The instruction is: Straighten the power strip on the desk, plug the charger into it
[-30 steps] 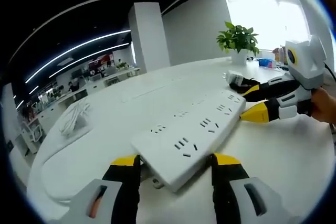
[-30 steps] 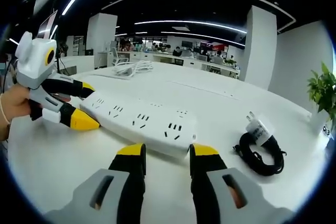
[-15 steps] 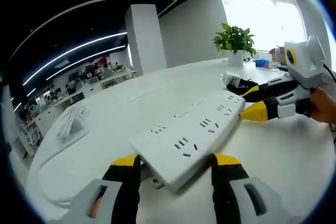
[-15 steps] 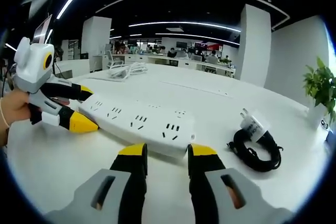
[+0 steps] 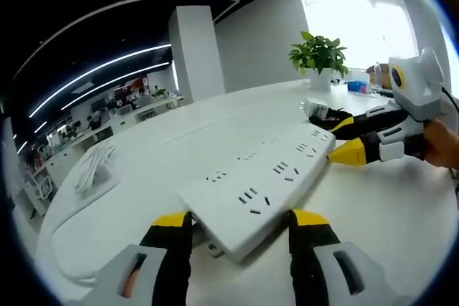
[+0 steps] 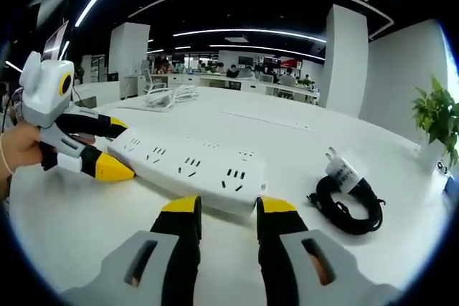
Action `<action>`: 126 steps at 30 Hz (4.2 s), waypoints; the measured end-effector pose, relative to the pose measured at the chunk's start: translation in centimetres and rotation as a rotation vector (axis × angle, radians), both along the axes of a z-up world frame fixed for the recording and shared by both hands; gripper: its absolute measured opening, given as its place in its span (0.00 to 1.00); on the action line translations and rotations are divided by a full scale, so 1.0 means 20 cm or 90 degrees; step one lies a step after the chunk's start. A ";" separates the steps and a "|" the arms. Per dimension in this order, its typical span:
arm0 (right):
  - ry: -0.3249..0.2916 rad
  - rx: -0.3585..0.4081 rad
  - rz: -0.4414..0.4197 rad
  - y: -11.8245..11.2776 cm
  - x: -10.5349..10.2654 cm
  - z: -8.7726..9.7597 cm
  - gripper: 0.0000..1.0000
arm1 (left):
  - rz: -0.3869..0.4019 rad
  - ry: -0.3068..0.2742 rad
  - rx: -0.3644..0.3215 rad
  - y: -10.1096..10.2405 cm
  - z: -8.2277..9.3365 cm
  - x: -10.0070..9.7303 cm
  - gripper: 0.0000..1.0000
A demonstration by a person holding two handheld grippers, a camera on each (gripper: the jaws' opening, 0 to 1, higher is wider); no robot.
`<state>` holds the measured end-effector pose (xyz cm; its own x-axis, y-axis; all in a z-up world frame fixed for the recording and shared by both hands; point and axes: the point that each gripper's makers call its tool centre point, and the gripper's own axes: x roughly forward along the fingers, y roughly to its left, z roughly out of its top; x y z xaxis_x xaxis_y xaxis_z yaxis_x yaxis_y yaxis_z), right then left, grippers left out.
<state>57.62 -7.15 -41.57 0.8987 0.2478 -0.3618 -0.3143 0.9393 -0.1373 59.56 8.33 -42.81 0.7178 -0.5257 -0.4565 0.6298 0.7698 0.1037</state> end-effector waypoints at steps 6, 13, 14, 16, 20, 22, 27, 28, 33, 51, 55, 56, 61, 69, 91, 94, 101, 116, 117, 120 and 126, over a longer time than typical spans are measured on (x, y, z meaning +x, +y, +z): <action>0.003 0.001 -0.006 -0.02 0.02 0.00 0.29 | -0.010 0.010 0.010 -0.02 0.00 0.01 0.54; 0.004 0.003 -0.010 -0.04 0.06 0.01 0.28 | -0.016 0.014 0.013 -0.04 0.00 0.01 0.54; 0.004 0.003 -0.010 -0.04 0.05 0.01 0.28 | -0.017 0.015 0.013 -0.04 0.00 0.02 0.54; 0.003 0.003 -0.011 -0.04 0.06 0.01 0.28 | -0.017 0.016 0.013 -0.05 0.00 0.01 0.54; 0.001 0.004 -0.012 -0.06 0.06 0.01 0.28 | -0.016 0.014 0.012 -0.07 -0.01 -0.01 0.54; 0.002 0.004 -0.012 -0.06 0.06 0.01 0.28 | -0.017 0.014 0.011 -0.08 -0.01 -0.01 0.54; 0.002 0.007 -0.013 -0.06 0.07 0.01 0.28 | -0.018 0.014 0.011 -0.08 0.00 -0.02 0.54; 0.002 0.007 -0.014 -0.06 0.06 0.01 0.28 | -0.018 0.014 0.012 -0.08 0.00 -0.02 0.54; 0.002 0.007 -0.015 -0.07 0.05 0.01 0.28 | -0.022 0.014 0.010 -0.09 -0.01 -0.02 0.54; 0.006 0.002 -0.014 -0.09 0.06 0.00 0.27 | -0.030 0.021 0.002 -0.09 0.00 0.02 0.54; 0.007 0.002 -0.012 -0.09 0.09 0.01 0.27 | -0.032 0.020 0.000 -0.09 -0.01 0.03 0.55; 0.007 0.002 -0.011 -0.09 0.09 0.01 0.27 | -0.032 0.020 -0.001 -0.09 -0.01 0.02 0.55; 0.004 0.035 0.009 -0.07 0.08 0.01 0.39 | -0.025 0.011 -0.015 -0.09 0.00 0.02 0.56; -0.007 0.028 0.014 -0.05 0.03 0.02 0.45 | 0.002 0.007 -0.090 -0.05 0.09 0.03 0.59; -0.032 0.050 0.032 -0.03 0.00 0.08 0.48 | -0.006 -0.018 -0.124 -0.03 0.16 -0.04 0.70; -0.034 0.058 0.040 -0.02 -0.01 0.08 0.48 | -0.007 -0.016 -0.127 -0.03 0.16 -0.04 0.70; -0.037 0.064 0.052 -0.02 -0.03 0.10 0.48 | -0.001 -0.017 -0.124 -0.01 0.18 -0.04 0.71; -0.056 0.051 0.089 -0.03 -0.12 0.19 0.49 | 0.003 -0.035 -0.126 0.01 0.21 -0.09 0.72; -0.060 0.052 0.091 -0.03 -0.13 0.19 0.50 | 0.003 -0.036 -0.127 0.01 0.21 -0.10 0.72; -0.073 0.045 0.102 -0.04 -0.15 0.21 0.50 | 0.001 -0.042 -0.125 0.01 0.22 -0.12 0.72; -0.079 0.048 0.115 -0.06 -0.18 0.23 0.50 | 0.005 -0.056 -0.143 0.01 0.24 -0.17 0.72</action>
